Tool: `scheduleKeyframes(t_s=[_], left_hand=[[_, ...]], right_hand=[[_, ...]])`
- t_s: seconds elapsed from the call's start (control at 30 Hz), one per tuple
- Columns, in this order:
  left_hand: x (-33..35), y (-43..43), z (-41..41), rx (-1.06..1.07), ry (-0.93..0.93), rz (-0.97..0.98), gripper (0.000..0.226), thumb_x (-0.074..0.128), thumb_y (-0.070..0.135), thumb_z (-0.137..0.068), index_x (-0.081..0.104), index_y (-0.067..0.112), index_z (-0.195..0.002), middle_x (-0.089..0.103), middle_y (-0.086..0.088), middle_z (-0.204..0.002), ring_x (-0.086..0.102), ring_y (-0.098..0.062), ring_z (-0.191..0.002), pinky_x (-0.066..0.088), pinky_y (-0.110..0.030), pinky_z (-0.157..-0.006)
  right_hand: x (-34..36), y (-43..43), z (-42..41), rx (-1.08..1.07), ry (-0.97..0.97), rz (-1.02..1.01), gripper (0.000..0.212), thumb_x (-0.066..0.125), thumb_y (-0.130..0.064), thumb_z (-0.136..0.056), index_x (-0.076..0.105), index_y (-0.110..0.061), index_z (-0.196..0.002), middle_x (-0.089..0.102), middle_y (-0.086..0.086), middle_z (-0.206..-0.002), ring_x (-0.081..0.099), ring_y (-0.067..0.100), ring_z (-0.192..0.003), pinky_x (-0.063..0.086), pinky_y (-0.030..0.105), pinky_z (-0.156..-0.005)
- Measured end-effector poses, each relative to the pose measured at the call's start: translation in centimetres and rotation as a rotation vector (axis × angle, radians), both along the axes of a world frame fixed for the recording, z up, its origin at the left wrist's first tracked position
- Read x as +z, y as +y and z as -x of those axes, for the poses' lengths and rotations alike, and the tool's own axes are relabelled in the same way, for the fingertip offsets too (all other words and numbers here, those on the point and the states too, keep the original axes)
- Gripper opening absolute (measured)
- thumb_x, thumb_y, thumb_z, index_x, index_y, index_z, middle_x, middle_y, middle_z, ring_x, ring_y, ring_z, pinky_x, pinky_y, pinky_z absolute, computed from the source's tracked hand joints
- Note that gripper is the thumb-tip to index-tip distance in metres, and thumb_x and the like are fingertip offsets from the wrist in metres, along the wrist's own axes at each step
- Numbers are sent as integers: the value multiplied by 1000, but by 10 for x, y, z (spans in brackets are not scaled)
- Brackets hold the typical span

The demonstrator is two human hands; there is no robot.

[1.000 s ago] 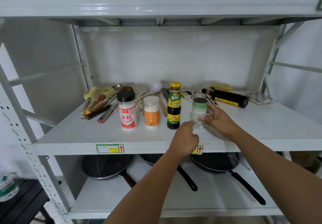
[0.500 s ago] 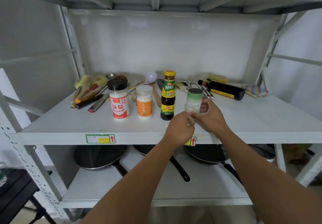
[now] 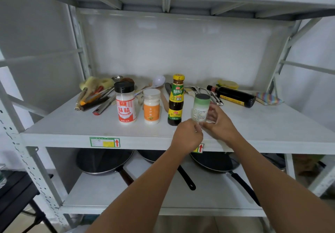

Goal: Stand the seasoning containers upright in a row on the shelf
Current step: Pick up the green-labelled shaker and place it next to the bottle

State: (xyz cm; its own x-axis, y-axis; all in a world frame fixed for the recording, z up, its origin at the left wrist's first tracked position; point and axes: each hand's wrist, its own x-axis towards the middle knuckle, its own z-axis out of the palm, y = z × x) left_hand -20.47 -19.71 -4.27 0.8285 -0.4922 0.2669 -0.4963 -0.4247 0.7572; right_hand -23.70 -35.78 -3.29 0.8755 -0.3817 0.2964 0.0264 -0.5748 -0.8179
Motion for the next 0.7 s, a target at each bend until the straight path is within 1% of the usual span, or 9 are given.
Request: scheduleKeyframes(t_s=[0.07,0.13,0.2,0.33,0.43,0.5,0.57,0.63,0.7], left_hand=[[-1,0,-1,-3,-14,-16,14,57,18,-93,66,14,-102,71,-1,-104,65,-18,-95,59,-39,-81],[0,1,-1,-20,-16,-10,12,57,17,-94,66,12,-101,70,3,-115,59,-12,-96,53,-27,-74],[1,3,-1,-37,-9,6,12,56,15,-94,68,12,-97,70,3,-114,58,-12,-96,44,-19,-67],[-1,7,3,-35,-8,51,12,56,17,-95,67,15,-97,66,2,-88,62,-16,-82,44,-25,-64],[-3,7,4,-17,20,94,13,59,15,-92,64,18,-104,70,0,-96,63,-16,-77,45,-23,-61],[-2,6,6,3,21,103,31,60,14,-90,61,20,-121,71,-2,-112,67,-18,-83,52,-26,-67],[0,6,9,25,-8,92,48,60,15,-91,54,17,-139,68,-5,-129,69,-21,-95,59,-32,-80],[2,5,11,15,-26,87,53,59,14,-92,50,14,-144,64,-5,-137,68,-22,-101,59,-34,-87],[3,5,12,6,-42,61,54,59,15,-92,49,14,-145,62,-4,-139,66,-22,-107,58,-33,-89]], right_hand=[[-1,-1,0,2,17,-15,81,89,-18,-78,47,-26,-147,70,-2,-130,67,13,-118,54,47,-106],[-2,2,-1,-18,21,0,75,90,-22,-78,49,-25,-141,71,-4,-126,68,12,-116,55,46,-104],[-3,5,-1,-56,9,19,71,90,-25,-79,50,-26,-137,71,-5,-126,68,12,-114,56,44,-102],[-4,9,0,-102,-15,65,70,92,-33,-77,52,-25,-135,72,-5,-125,69,10,-109,57,39,-97],[0,11,1,-91,11,49,83,94,-42,-72,50,-28,-141,70,-10,-125,68,10,-112,55,36,-97],[4,10,1,-54,62,7,86,92,-37,-76,46,-28,-148,68,-7,-128,66,13,-116,52,32,-97],[6,8,1,-25,96,-25,78,87,-19,-84,46,-23,-150,68,1,-133,66,18,-119,51,29,-96],[7,7,1,-26,106,-34,73,84,-14,-85,48,-20,-149,69,3,-130,67,18,-115,52,30,-96],[6,7,1,-41,100,-22,71,87,-17,-83,51,-19,-144,71,2,-124,69,17,-109,55,36,-98]])
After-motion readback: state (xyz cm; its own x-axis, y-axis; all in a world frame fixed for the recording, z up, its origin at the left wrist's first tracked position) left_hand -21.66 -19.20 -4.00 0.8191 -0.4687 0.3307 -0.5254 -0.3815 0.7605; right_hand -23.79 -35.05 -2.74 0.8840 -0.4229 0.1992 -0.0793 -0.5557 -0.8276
